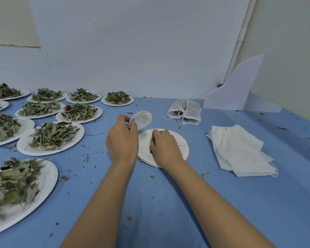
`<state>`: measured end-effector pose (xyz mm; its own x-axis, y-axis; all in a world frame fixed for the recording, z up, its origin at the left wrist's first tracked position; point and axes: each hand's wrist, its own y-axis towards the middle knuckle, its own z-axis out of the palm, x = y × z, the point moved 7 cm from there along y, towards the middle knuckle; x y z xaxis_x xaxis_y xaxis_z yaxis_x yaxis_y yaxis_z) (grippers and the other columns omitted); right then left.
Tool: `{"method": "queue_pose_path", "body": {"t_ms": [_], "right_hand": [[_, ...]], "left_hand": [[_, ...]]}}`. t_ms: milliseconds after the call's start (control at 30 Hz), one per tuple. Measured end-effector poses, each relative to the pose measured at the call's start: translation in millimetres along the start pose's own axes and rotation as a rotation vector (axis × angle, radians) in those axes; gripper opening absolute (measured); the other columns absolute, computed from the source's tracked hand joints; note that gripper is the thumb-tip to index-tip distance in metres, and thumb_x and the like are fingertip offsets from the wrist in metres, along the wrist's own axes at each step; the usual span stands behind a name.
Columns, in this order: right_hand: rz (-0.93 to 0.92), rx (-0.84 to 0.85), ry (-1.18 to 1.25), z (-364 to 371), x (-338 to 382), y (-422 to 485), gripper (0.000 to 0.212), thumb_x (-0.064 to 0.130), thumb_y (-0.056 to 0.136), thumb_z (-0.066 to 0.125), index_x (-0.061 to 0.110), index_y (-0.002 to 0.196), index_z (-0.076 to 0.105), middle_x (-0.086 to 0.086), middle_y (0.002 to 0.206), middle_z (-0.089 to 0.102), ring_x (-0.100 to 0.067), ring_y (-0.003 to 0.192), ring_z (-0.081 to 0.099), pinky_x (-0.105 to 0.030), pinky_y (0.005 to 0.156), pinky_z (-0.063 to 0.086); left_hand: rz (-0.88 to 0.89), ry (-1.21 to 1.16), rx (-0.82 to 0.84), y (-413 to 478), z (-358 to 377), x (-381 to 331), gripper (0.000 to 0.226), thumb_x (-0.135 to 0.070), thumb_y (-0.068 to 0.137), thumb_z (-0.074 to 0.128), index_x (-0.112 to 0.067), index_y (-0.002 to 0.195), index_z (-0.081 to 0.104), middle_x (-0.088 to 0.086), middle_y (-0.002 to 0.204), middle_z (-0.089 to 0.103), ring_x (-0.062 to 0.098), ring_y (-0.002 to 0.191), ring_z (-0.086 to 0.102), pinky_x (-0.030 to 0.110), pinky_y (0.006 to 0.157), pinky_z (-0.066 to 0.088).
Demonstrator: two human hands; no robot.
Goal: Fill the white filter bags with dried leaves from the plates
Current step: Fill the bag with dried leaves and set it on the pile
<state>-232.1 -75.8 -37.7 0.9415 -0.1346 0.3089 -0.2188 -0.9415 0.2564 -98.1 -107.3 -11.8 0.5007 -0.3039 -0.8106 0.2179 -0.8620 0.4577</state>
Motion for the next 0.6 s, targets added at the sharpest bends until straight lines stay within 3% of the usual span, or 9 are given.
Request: {"method": "queue_pose_path", "body": {"t_ms": [100, 167, 267, 300, 400, 467, 500, 533, 600], "right_hand": [[-0.019, -0.003, -0.045, -0.9, 1.0, -0.5, 0.019, 0.004, 0.092, 0.042, 0.005, 0.110, 0.048, -0.015, 0.114, 0.056, -0.030, 0.108, 0.047, -0.029, 0.076, 0.027], [-0.006, 0.028, -0.034, -0.3, 0.7, -1.1, 0.031, 0.001, 0.091, 0.042, 0.004, 0.121, 0.044, -0.015, 0.117, 0.056, -0.031, 0.106, 0.049, -0.029, 0.073, 0.026], [0.027, 0.079, 0.041, 1.4, -1.7, -1.9, 0.058, 0.001, 0.092, 0.041, 0.006, 0.146, 0.020, -0.016, 0.129, 0.051, -0.034, 0.109, 0.051, -0.031, 0.074, 0.029], [0.044, 0.088, 0.056, 1.4, -2.7, -2.8, 0.055, 0.000, 0.092, 0.041, 0.005, 0.144, 0.023, -0.017, 0.137, 0.045, -0.034, 0.105, 0.052, -0.030, 0.072, 0.029], [0.055, 0.108, 0.047, -2.3, -1.1, -4.4, 0.014, 0.000, 0.092, 0.040, 0.008, 0.103, 0.041, -0.019, 0.158, -0.002, -0.028, 0.087, 0.049, -0.031, 0.066, 0.028], [0.059, 0.117, 0.033, 1.2, -4.1, -2.3, 0.014, 0.006, 0.095, 0.039, 0.005, 0.105, 0.048, -0.020, 0.158, -0.011, -0.030, 0.111, 0.048, -0.034, 0.077, 0.035], [0.064, 0.125, 0.004, 5.1, -6.0, -0.7, 0.023, 0.013, 0.097, 0.038, 0.003, 0.113, 0.050, -0.021, 0.158, -0.009, -0.030, 0.129, 0.037, -0.036, 0.095, 0.034], [0.073, 0.131, -0.040, 7.3, -6.2, -0.4, 0.033, 0.023, 0.098, 0.036, 0.003, 0.120, 0.050, -0.020, 0.158, -0.006, -0.029, 0.142, 0.018, -0.040, 0.110, 0.020], [0.122, 0.132, -0.097, 6.5, -6.5, -2.3, 0.050, 0.043, 0.098, 0.030, 0.010, 0.129, 0.050, -0.015, 0.160, -0.003, -0.029, 0.147, -0.005, -0.049, 0.114, -0.001]], "left_hand": [[-0.004, -0.002, 0.006, -1.2, 0.2, 0.1, 0.015, -0.029, 0.094, 0.053, -0.016, 0.097, 0.060, -0.003, 0.075, 0.057, 0.021, 0.069, 0.051, 0.031, 0.058, 0.034], [-0.006, -0.005, 0.014, -2.2, 0.7, -0.2, 0.014, -0.028, 0.094, 0.053, -0.016, 0.096, 0.060, -0.004, 0.074, 0.056, 0.020, 0.068, 0.049, 0.031, 0.058, 0.033], [-0.007, -0.006, 0.026, -3.4, 2.2, -0.4, 0.012, -0.027, 0.094, 0.053, -0.017, 0.095, 0.059, -0.005, 0.073, 0.055, 0.019, 0.068, 0.048, 0.030, 0.056, 0.031], [-0.002, -0.003, 0.031, -3.7, 2.9, -1.0, 0.012, -0.027, 0.094, 0.053, -0.017, 0.095, 0.059, -0.005, 0.073, 0.055, 0.019, 0.067, 0.048, 0.030, 0.054, 0.029], [0.014, 0.012, 0.046, -4.6, 3.9, -1.9, 0.013, -0.027, 0.095, 0.052, -0.016, 0.096, 0.059, -0.005, 0.073, 0.054, 0.018, 0.068, 0.048, 0.030, 0.051, 0.027], [0.012, 0.015, 0.051, -4.8, 4.3, -1.2, 0.014, -0.027, 0.095, 0.051, -0.015, 0.096, 0.059, -0.005, 0.073, 0.054, 0.019, 0.069, 0.048, 0.030, 0.055, 0.029], [0.008, 0.016, 0.054, -4.7, 4.7, -0.6, 0.014, -0.027, 0.095, 0.051, -0.015, 0.096, 0.059, -0.005, 0.073, 0.054, 0.019, 0.069, 0.048, 0.030, 0.057, 0.030], [0.002, 0.017, 0.057, -4.5, 5.0, 0.1, 0.015, -0.027, 0.095, 0.051, -0.015, 0.096, 0.059, -0.005, 0.074, 0.055, 0.020, 0.070, 0.049, 0.031, 0.058, 0.032], [-0.015, 0.014, 0.059, -3.8, 5.2, 1.5, 0.014, -0.027, 0.095, 0.051, -0.015, 0.096, 0.059, -0.005, 0.074, 0.055, 0.020, 0.070, 0.049, 0.031, 0.059, 0.033]]}}
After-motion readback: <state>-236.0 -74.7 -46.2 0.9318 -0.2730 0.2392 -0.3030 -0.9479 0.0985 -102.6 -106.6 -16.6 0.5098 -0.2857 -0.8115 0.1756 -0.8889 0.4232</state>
